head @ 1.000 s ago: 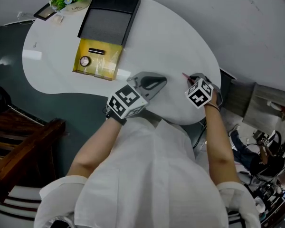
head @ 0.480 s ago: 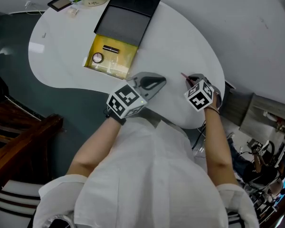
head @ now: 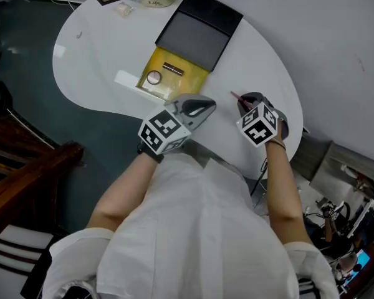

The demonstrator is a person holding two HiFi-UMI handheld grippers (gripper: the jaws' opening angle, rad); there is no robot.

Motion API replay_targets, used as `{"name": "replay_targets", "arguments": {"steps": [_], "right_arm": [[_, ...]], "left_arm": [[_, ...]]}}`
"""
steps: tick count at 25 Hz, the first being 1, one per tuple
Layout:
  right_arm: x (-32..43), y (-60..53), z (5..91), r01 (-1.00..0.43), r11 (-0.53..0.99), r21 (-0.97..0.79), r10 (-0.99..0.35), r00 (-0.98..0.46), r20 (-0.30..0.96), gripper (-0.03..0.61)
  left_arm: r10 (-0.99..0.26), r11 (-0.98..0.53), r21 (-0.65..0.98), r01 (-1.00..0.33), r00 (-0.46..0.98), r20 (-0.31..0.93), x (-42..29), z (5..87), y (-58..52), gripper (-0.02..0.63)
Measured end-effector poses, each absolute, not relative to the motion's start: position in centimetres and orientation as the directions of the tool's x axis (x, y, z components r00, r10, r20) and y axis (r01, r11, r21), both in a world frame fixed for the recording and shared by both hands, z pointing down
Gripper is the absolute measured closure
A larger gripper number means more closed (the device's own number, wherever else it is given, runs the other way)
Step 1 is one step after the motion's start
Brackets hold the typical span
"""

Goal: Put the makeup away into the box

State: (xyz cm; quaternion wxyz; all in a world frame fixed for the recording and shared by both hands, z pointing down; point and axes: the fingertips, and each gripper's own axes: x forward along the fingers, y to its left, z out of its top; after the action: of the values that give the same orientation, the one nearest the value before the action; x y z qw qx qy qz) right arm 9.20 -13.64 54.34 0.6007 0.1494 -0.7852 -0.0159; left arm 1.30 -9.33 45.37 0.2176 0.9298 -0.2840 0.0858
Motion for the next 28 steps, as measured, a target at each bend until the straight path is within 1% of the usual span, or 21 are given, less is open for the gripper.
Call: {"name": "replay_targets", "arguments": {"steps": [15, 24, 28], "right_arm": [[-6.0, -13.8, 52.7, -0.033, 0.978, 0.207, -0.206, -0.323, 0.924, 0.532], [-11.7, -12.2, 54.5, 0.117, 0.971, 0.206, -0.162, -0.309, 0.937, 0.532], [-12.7, -11.4, 56.2, 0.176, 0.965, 0.193, -0.140, -0.272, 0.952, 0.532]], "left_arm": [[-0.558, -0.685, 0.356, -0.636, 0.772, 0.305, -10.0, 45.4, -10.1, 0.595], [-0.575, -0.662, 0.357, -0.659, 0.752, 0.321, -14.9, 46.0, -9.7, 0.595], [-0.583, -0.656, 0.353, -0.667, 0.745, 0.323, -16.6, 46.1, -9.6, 0.594]]}}
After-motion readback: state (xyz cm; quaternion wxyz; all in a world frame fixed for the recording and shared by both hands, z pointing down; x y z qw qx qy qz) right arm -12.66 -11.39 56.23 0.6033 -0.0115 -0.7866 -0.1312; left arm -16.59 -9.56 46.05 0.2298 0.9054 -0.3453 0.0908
